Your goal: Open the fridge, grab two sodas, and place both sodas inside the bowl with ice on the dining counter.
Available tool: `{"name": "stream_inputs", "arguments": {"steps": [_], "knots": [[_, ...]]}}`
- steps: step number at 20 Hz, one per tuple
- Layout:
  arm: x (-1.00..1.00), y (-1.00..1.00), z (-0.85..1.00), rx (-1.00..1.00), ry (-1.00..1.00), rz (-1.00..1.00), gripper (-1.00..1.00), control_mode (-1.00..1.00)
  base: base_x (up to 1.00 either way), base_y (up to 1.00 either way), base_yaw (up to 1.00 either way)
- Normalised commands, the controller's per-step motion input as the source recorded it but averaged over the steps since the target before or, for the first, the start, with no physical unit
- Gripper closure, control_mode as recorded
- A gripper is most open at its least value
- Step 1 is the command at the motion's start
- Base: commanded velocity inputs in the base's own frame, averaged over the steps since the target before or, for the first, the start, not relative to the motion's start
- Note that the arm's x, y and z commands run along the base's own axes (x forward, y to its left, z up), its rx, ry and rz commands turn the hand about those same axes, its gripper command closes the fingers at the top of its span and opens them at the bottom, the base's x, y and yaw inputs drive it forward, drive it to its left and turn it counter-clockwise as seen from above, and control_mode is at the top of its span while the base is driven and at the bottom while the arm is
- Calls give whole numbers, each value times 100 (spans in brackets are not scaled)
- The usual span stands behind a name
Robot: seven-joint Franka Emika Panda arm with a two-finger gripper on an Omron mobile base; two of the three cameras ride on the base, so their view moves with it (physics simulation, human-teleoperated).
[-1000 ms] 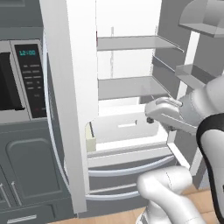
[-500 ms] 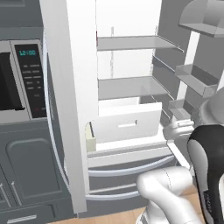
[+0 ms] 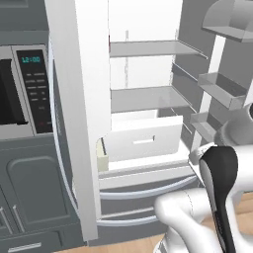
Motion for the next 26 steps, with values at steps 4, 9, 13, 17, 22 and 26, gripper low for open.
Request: {"name": "stream_inputs", "arguments": {"steps": [4, 9, 13, 17, 22, 26], "knots": [[17, 11, -5, 0, -3, -4, -100, -100, 0, 0, 0], [21, 4, -3, 1, -2, -3, -100, -100, 0, 0, 0], [9, 0, 0, 0, 0, 0, -100, -100, 0, 0, 0], [0, 0, 0, 0, 0, 0, -100, 100, 57, 0, 0], [0, 0, 0, 0, 0, 0, -100, 100, 63, 1, 0], [0, 0, 0, 0, 0, 0, -100, 100, 58, 1, 0]]}}
